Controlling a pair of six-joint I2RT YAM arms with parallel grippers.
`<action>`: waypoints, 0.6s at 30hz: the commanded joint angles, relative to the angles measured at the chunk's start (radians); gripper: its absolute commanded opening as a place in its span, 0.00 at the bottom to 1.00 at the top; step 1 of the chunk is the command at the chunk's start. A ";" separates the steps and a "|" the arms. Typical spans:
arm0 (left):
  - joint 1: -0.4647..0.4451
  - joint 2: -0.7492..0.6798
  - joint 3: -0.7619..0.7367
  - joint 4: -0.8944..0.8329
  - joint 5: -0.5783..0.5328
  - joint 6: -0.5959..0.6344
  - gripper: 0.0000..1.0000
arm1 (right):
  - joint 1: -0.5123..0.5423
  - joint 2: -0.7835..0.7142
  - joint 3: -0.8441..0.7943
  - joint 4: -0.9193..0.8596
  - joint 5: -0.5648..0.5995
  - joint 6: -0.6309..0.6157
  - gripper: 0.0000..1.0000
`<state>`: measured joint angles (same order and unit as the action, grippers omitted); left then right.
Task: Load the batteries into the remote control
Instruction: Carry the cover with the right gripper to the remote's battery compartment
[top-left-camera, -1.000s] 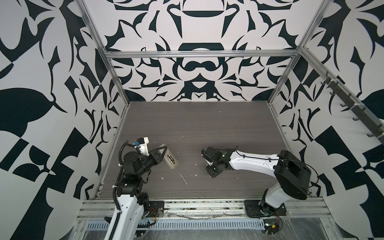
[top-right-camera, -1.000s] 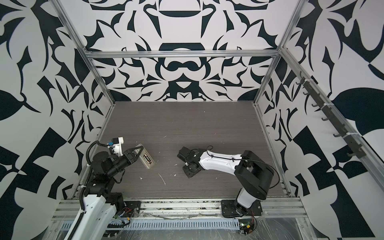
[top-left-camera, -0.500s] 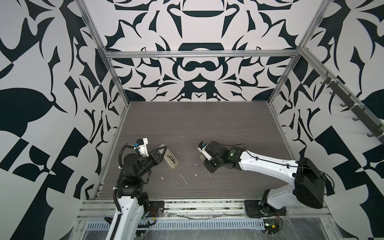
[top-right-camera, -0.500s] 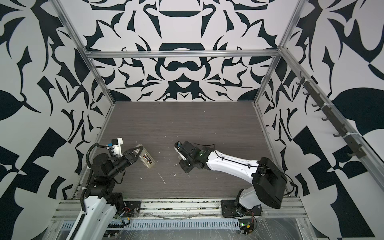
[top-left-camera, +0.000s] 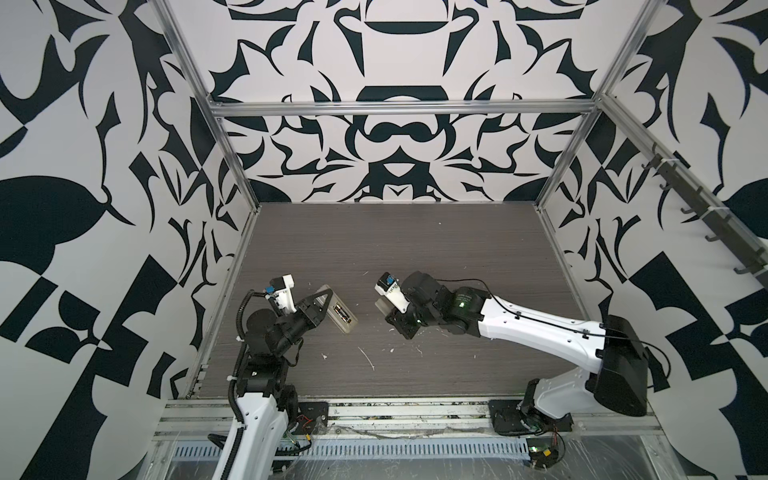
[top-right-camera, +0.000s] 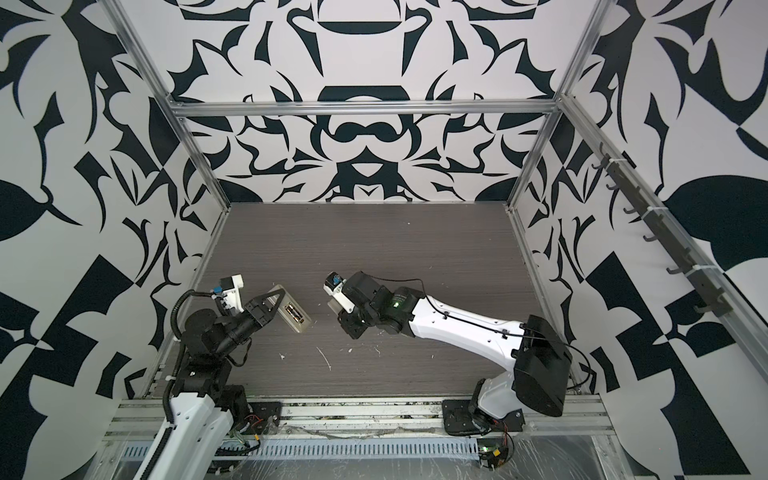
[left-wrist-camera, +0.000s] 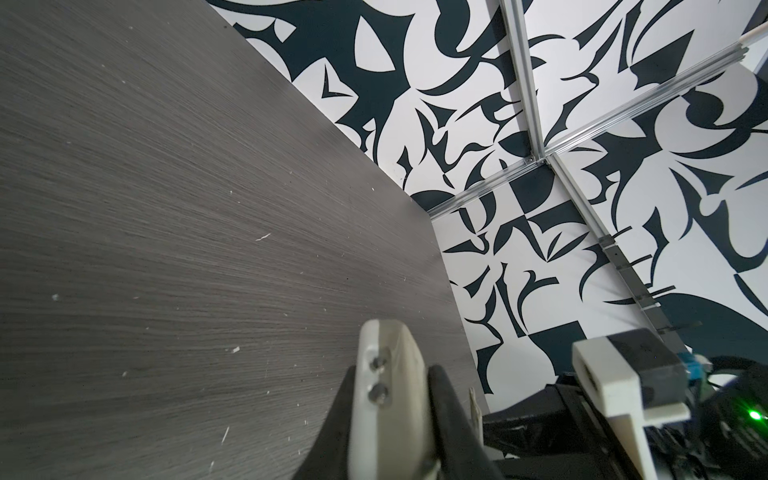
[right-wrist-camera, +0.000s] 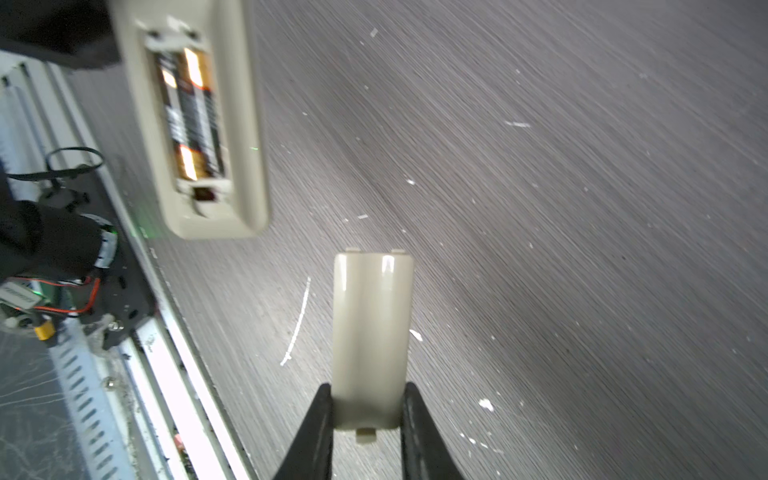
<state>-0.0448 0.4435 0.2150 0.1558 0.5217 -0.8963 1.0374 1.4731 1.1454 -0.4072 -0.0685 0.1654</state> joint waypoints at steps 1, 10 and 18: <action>0.004 -0.012 -0.013 0.059 0.008 -0.016 0.00 | 0.016 0.012 0.068 0.022 -0.026 -0.012 0.08; 0.005 -0.025 -0.025 0.058 0.007 -0.016 0.00 | 0.040 0.108 0.195 -0.020 -0.071 -0.005 0.07; 0.005 -0.015 -0.022 0.056 0.013 -0.004 0.00 | 0.049 0.187 0.287 -0.082 -0.099 -0.006 0.06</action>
<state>-0.0448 0.4320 0.1947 0.1757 0.5224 -0.9009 1.0782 1.6611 1.3769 -0.4595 -0.1440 0.1612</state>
